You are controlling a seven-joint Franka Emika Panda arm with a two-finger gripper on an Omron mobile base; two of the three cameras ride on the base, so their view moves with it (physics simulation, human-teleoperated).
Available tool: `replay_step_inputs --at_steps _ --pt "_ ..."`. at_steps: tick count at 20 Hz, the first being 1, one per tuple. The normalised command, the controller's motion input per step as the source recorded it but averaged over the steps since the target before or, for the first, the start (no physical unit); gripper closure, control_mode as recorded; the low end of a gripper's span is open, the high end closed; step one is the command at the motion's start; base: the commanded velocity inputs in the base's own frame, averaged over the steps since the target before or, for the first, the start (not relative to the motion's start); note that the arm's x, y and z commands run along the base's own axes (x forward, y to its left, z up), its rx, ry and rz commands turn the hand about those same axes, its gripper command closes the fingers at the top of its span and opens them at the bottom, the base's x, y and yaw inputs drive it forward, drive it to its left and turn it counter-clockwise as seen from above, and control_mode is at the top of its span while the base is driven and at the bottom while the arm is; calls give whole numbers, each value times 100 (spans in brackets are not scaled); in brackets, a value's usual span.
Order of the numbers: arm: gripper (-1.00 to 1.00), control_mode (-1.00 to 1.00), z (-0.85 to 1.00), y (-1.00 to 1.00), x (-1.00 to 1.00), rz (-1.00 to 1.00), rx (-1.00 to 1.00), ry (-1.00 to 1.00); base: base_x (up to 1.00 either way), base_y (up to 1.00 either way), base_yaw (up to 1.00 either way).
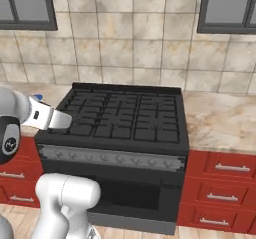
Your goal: Collect the turmeric, mayonnaise, and shaker from the cabinet and place them next to the stove.
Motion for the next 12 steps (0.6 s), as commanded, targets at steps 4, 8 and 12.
replay_step_inputs --at_steps 4,8,12 --pt "-100 100 0 0 0 0 0 0 -42 -66 -31" --pt "-100 100 0 0 0 0 0 0 -5 -87 -29" --pt "-100 100 0 0 0 0 0 0 0 -95 -23"
